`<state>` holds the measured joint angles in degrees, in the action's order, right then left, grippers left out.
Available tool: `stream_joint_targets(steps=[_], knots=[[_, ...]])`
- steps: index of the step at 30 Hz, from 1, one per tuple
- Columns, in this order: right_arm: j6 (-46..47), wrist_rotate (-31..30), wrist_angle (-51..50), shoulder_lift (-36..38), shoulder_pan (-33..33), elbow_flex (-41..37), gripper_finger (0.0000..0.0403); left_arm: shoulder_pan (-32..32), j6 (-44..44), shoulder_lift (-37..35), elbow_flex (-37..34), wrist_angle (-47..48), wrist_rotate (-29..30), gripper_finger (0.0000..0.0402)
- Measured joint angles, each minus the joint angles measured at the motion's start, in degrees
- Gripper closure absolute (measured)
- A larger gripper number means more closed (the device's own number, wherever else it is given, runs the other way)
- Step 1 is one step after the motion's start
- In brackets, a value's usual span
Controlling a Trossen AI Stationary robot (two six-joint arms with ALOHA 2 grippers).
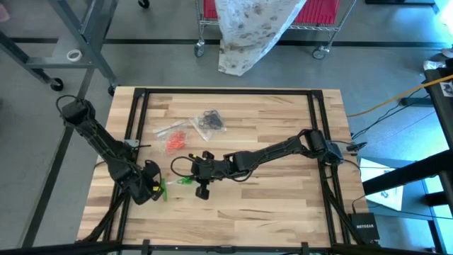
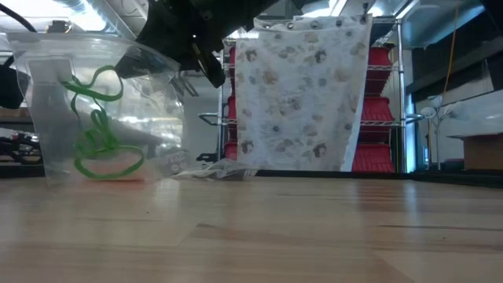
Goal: Sort rubber bands
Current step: Put the green rubber band into the transparent zip bag
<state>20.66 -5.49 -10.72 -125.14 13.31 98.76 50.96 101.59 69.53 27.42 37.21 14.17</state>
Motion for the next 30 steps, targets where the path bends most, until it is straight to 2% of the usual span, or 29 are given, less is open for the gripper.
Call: stream_joint_targets(steps=[8,18,30], knots=[[-0.4,-0.1,0.1,0.0,0.2,0.0,0.0403,-0.1,-1.4,1.9,-0.5,-4.3,1.0,0.0252],[-0.2,-0.3,0.1,0.0,0.2,0.0,0.0403,0.0,-1.5,2.3,-0.7,-4.1,2.6,0.0287],[-0.1,-0.3,-0.1,0.0,0.2,0.0,0.0403,-0.1,-4.6,2.4,-0.8,-4.0,3.4,0.0397]])
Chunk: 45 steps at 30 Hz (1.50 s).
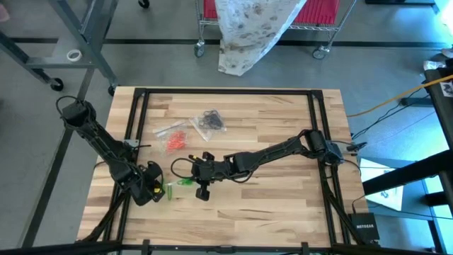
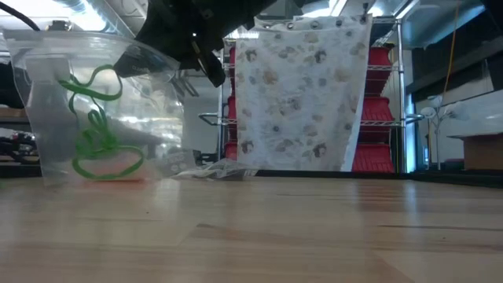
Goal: Sort rubber bands
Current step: Put the green rubber band into the transparent zip bag
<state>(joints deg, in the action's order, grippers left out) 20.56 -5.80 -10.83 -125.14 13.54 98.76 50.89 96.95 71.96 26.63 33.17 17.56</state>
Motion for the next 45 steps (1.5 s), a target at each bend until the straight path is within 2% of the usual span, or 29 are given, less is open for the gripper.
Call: stream_joint_targets(steps=[13,24,28,32,35,38,45], knots=[[0.1,0.0,0.0,0.0,0.0,0.0,0.0403,0.1,-3.6,0.1,1.8,1.5,-0.4,0.0401],[0.1,0.0,0.0,0.0,0.0,0.0,0.0403,2.4,-17.5,-0.3,20.4,15.1,-0.6,0.0401],[0.2,0.0,0.0,0.0,0.0,0.0,0.0403,2.1,-23.7,-0.3,26.5,15.8,3.0,0.0401],[0.5,0.0,0.0,0.0,0.0,0.0,0.0403,1.6,-26.6,-0.4,28.5,15.7,6.2,0.0401],[0.5,0.0,0.0,0.0,0.0,0.0,0.0403,1.5,-24.8,-0.1,27.0,16.0,8.1,0.0401],[0.6,0.0,0.0,0.0,0.0,0.0,0.0403,1.3,-16.4,0.0,23.9,17.2,8.4,0.0395],[0.6,0.1,0.0,0.0,0.0,0.0,0.0403,1.6,3.3,0.0,14.1,16.1,6.1,0.0318]])
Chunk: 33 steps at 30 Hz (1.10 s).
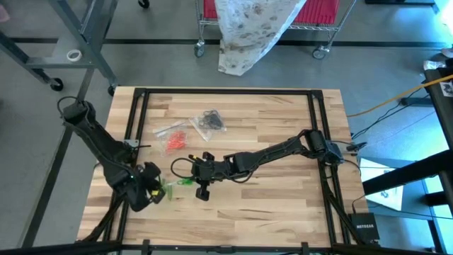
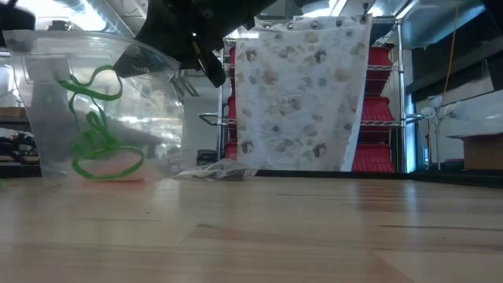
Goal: Sort rubber bands
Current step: Put the green rubber band into the transparent zip bag
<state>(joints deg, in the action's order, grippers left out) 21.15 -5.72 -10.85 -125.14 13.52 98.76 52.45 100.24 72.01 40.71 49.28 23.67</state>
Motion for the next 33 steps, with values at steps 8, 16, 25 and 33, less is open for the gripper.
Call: stream_joint_targets(steps=[8,16,25,33], knots=[[-0.2,0.2,0.0,0.0,0.0,0.0,0.0403,-0.5,4.9,0.2,-10.9,-15.0,-0.4,0.0269],[-0.2,0.1,0.1,0.0,0.0,0.0,0.0403,-1.8,5.7,1.0,-14.8,-18.9,-1.2,0.0285],[-0.4,-0.1,0.1,0.0,0.0,0.0,0.0403,-2.5,1.3,1.6,-14.6,-18.8,-0.9,0.0381],[-0.4,-0.1,0.0,0.0,0.0,0.0,0.0403,-1.7,-8.8,1.4,-8.2,-18.4,-3.0,0.0399]])
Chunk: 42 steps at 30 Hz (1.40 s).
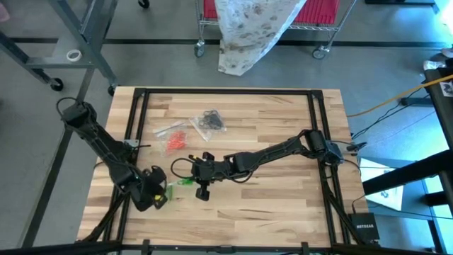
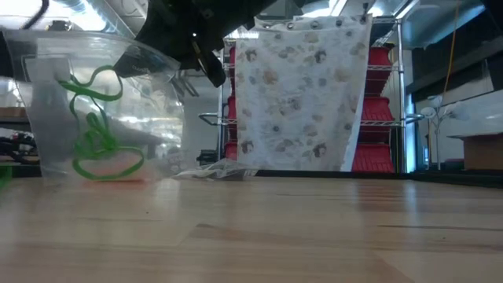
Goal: Sort rubber bands
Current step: Put the green rubber band into the transparent zip bag
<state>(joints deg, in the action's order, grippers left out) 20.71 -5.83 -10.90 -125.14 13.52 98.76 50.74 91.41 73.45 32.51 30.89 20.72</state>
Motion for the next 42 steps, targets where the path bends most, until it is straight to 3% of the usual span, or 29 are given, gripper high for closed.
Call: stream_joint_targets(steps=[11,17,29,42], knots=[[0.0,0.0,0.0,0.0,0.0,0.0,0.0403,2.5,-21.5,0.0,15.1,0.1,1.5,0.0400],[0.3,0.0,0.0,0.0,0.0,0.0,0.0403,2.1,-31.5,-0.1,21.1,0.0,7.9,0.0401],[0.5,0.1,0.0,0.0,0.0,0.0,0.0403,-3.3,-46.7,-0.1,24.6,-0.4,18.8,0.0401],[0.5,0.1,0.3,0.0,0.0,0.0,0.0403,-6.7,-56.2,-0.3,24.6,-5.1,22.0,0.0401]])
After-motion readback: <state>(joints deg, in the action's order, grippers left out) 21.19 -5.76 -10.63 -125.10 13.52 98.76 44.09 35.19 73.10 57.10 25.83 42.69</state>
